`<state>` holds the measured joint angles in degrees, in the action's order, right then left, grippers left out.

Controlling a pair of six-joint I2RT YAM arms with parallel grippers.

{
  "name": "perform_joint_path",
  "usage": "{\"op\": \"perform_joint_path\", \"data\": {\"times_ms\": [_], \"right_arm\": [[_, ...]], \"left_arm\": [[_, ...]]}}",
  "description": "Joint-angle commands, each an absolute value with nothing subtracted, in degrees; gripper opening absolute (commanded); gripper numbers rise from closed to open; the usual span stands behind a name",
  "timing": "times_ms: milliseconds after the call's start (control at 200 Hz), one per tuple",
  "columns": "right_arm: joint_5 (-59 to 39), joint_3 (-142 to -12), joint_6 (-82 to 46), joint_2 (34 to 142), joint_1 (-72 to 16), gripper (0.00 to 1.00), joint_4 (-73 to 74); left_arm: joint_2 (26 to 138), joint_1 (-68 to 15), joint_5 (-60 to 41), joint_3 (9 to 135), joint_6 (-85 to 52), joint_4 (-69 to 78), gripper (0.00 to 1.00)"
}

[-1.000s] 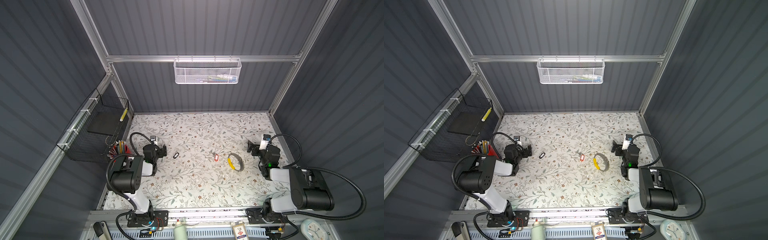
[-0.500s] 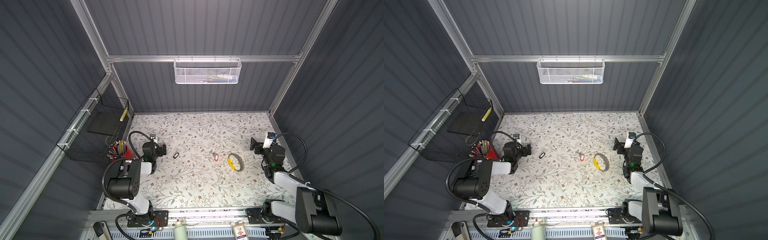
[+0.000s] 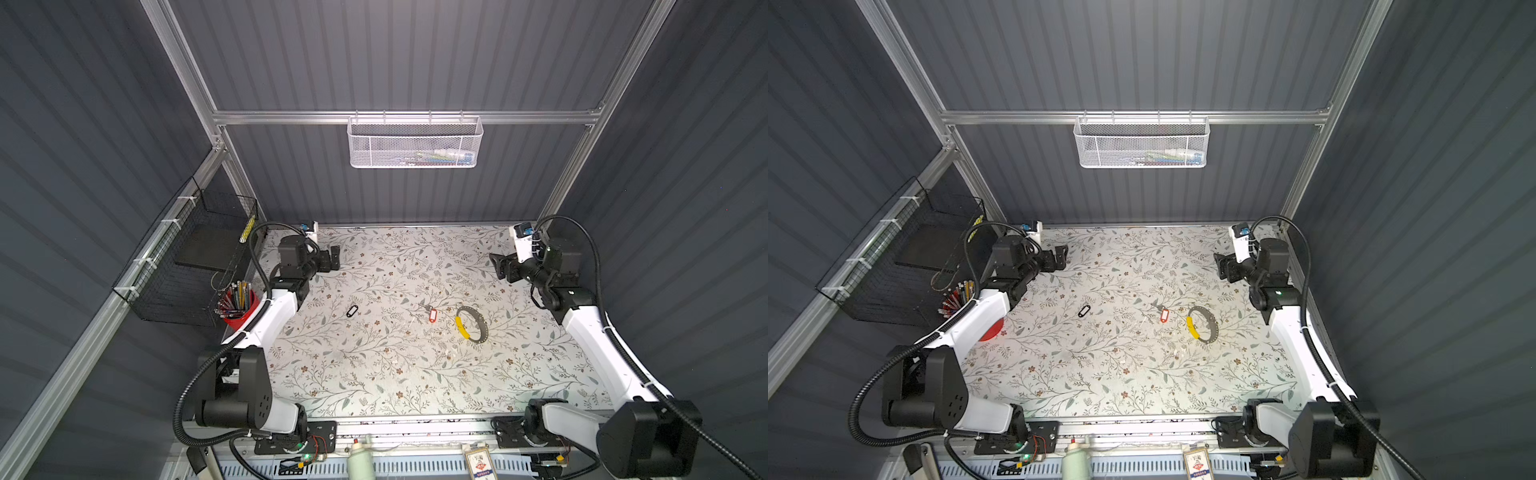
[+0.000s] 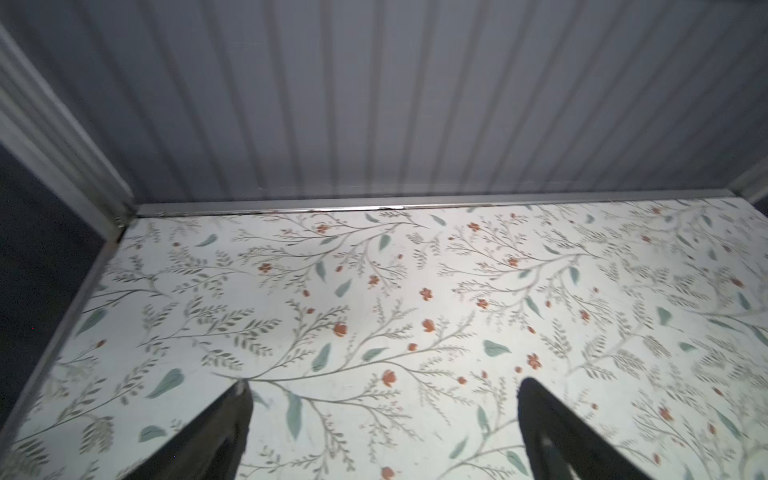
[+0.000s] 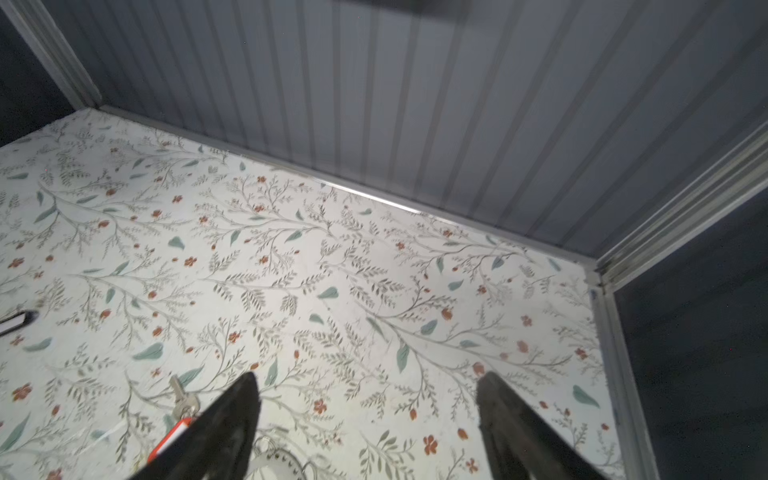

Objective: Put the keys on the keyring
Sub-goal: 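Move both grippers forward toward the keyring and red-tagged key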

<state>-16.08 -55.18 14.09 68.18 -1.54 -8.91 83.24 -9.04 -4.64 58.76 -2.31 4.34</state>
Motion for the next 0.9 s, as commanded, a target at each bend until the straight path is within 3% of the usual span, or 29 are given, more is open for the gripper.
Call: {"op": "perform_joint_path", "data": {"times_ms": [0, 170, 300, 565, 890], "right_arm": [[-17.05, -55.73, 21.5, 70.15, -2.84, 0.74, -22.69], [-12.62, -57.29, 31.84, 75.47, -7.43, 0.71, -29.23], [-15.95, -60.59, 38.77, 81.43, -7.82, 0.69, -34.06], [-16.0, -65.57, 41.09, 90.92, -8.79, 0.65, -34.52], [-13.68, -70.2, 43.68, 98.78, -9.49, 0.52, -34.7]], "left_arm": [[83.42, -14.17, -7.51, 61.17, 0.17, -5.46, 0.99], [83.79, -19.79, -6.83, 63.37, 3.55, -9.78, 0.97], [84.44, -22.87, -5.4, 63.63, 5.19, -10.8, 0.96], [85.69, -27.1, -4.13, 62.58, 6.63, -10.9, 0.95], [87.13, -28.45, -3.96, 63.72, 7.17, -11.36, 0.93]]}}
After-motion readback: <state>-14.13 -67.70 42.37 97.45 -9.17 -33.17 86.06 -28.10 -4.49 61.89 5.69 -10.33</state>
